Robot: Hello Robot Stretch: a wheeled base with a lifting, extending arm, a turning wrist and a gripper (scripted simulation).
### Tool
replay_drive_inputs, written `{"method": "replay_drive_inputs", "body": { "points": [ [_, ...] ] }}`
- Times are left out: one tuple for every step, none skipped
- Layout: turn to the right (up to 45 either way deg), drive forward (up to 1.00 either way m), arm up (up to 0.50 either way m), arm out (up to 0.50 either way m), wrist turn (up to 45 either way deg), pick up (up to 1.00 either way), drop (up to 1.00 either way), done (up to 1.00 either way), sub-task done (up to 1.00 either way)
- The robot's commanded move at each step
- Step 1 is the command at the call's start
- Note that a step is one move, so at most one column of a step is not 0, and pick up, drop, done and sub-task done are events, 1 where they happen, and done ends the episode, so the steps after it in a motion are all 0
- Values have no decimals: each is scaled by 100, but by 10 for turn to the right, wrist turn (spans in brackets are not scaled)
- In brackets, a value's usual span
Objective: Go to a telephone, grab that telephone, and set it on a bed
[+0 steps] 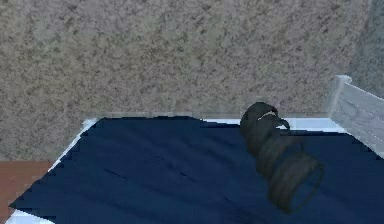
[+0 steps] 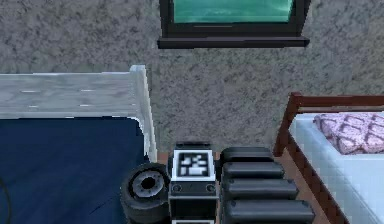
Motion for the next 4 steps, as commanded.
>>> {"method": "replay_drive_inputs", "body": {
  "points": [
    [-330, 0, 0, 0, 0, 0, 0, 0, 0],
    [450, 0, 0, 0, 0, 0, 0, 0, 0],
    [330, 0, 0, 0, 0, 0, 0, 0, 0],
    [-450, 0, 0, 0, 0, 0, 0, 0, 0]
  ]
}}
